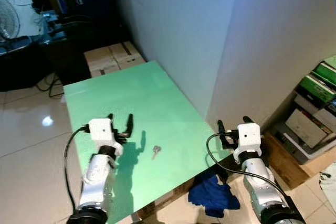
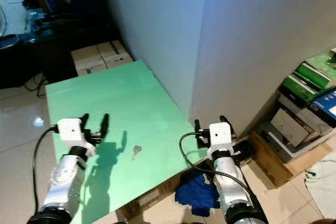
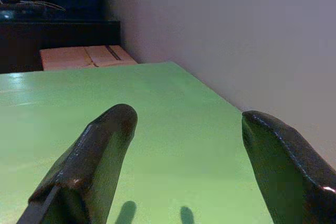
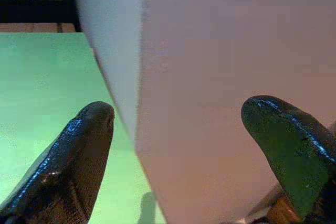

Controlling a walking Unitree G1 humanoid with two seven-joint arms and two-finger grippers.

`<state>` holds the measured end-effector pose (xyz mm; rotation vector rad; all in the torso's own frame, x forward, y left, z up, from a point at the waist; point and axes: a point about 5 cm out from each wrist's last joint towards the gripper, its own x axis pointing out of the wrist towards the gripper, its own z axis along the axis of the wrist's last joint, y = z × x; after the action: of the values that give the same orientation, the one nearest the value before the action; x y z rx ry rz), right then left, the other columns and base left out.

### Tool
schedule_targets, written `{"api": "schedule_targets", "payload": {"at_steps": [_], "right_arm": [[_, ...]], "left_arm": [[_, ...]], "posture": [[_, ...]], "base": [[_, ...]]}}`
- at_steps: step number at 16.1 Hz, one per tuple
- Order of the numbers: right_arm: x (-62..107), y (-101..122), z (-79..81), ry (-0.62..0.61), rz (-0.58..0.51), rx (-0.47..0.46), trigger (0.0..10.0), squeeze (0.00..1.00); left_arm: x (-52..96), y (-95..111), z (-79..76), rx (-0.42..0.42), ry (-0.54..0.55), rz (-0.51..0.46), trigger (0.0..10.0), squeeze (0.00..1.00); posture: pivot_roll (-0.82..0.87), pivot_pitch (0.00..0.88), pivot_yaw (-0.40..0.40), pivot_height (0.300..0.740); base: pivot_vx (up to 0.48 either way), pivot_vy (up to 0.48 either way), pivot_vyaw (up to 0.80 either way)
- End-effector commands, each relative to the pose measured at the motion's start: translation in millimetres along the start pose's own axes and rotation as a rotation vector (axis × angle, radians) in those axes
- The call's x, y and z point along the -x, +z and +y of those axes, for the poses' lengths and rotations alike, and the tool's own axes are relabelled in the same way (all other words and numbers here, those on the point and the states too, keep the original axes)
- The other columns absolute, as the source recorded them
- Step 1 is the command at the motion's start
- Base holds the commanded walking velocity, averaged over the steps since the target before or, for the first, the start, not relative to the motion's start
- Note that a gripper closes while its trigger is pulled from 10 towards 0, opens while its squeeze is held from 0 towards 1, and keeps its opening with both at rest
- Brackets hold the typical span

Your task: Hang keys on a hook

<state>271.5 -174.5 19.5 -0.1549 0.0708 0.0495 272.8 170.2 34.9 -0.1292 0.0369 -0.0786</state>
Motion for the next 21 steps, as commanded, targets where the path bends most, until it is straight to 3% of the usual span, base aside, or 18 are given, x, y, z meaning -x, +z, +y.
{"api": "schedule_targets", "payload": {"at_steps": [1,9,15,19,21], "right_arm": [[-4.3,6.6,2.4,0.008,-0.029,0.007,10.0,0.00],[-8.5,5.1,7.6,0.041,0.016,0.044,10.0,0.00],[-17.4,6.4,1.5,0.191,0.062,0.199,10.0,0.00],[-26.0,8.8,13.8,0.335,0.100,0.250,10.0,0.00],[-30.1,12.0,20.3,0.343,0.097,0.234,10.0,0.00]], "left_arm": [[-2.1,3.7,-0.1,-0.015,-0.006,-0.014,10.0,0.00],[-4.2,3.4,-4.2,-0.036,-0.006,0.001,10.0,0.00],[2.2,2.5,-8.8,-0.026,0.006,-0.011,10.0,0.00],[28.2,1.6,-3.0,-0.042,0.047,-0.028,10.0,0.00],[35.4,4.1,-2.4,-0.085,0.022,-0.022,10.0,0.00]], "posture": [[-0.13,0.000,0.061,0.740],[-0.13,0.000,0.059,0.740],[-0.10,0.000,0.011,0.740],[0.00,0.000,-0.046,0.740],[0.03,0.001,-0.054,0.740]], "base": [[0.000,0.000,0.00],[0.000,0.000,0.00],[0.000,0.000,0.00],[0.000,0.000,0.00],[0.000,0.000,0.00]]}}
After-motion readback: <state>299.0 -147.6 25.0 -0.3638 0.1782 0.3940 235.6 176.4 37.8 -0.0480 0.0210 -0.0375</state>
